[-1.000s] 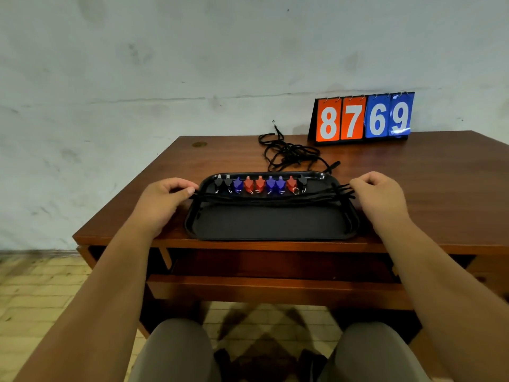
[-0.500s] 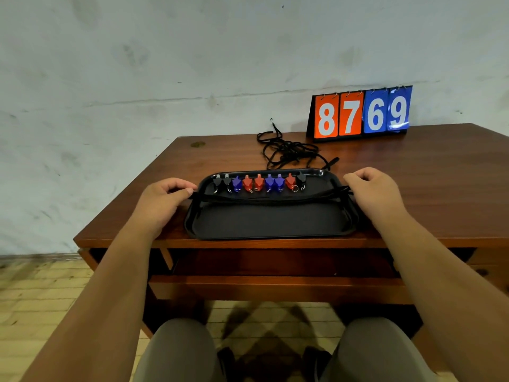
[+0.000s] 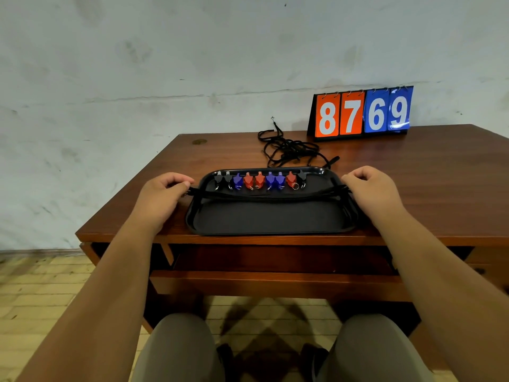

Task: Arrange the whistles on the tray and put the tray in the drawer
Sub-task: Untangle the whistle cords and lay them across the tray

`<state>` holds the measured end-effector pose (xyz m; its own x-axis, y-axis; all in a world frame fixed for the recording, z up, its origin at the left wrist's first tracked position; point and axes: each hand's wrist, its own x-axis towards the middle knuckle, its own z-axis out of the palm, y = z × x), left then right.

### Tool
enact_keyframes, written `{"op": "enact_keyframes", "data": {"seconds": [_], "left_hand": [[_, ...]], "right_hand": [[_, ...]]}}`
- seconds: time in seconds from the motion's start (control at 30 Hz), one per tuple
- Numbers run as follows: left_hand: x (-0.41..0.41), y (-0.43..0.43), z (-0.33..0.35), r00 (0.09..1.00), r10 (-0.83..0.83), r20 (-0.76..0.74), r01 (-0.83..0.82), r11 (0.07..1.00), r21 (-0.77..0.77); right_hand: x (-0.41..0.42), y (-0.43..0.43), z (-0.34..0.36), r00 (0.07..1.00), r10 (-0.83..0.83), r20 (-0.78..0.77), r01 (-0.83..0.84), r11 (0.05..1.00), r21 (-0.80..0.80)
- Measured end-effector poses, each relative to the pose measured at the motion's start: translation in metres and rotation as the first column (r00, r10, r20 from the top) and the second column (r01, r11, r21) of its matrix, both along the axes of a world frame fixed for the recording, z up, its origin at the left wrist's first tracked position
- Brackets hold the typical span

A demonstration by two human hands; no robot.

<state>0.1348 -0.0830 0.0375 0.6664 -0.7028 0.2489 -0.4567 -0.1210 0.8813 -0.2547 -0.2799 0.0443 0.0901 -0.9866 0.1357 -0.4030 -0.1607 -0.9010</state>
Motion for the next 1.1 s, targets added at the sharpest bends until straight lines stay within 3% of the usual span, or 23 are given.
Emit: {"op": "enact_keyframes", "data": {"seconds": [0.3, 0.5, 0.8, 0.97, 1.1], "left_hand": [[-0.014, 0.002, 0.017, 0.989, 0.146, -0.033, -0.148, 0.986, -0.077], [-0.023, -0.007, 0.044, 0.995, 0.103, 0.016, -0.101, 0.989, -0.107], [-0.071, -0.057, 0.073, 0.991, -0.075, 0.111, 0.08, 0.996, -0.042], [-0.097, -0.094, 0.084, 0.959, -0.238, 0.156, 0.224, 0.969, 0.104], [-0.116, -0.129, 0.085, 0.888, -0.419, 0.19, 0.359, 0.889, 0.285]], "right_hand": [[0.0, 0.002, 0.006, 0.998, -0.018, 0.053, 0.016, 0.999, 0.04], [-0.001, -0.002, 0.018, 1.0, 0.012, 0.005, -0.013, 0.996, 0.085], [0.007, -0.026, 0.033, 0.988, 0.119, -0.1, -0.112, 0.991, 0.079], [0.011, -0.053, 0.037, 0.979, 0.156, -0.129, -0.152, 0.987, 0.043], [0.014, -0.081, 0.038, 0.979, 0.163, -0.121, -0.158, 0.986, 0.05]]}}
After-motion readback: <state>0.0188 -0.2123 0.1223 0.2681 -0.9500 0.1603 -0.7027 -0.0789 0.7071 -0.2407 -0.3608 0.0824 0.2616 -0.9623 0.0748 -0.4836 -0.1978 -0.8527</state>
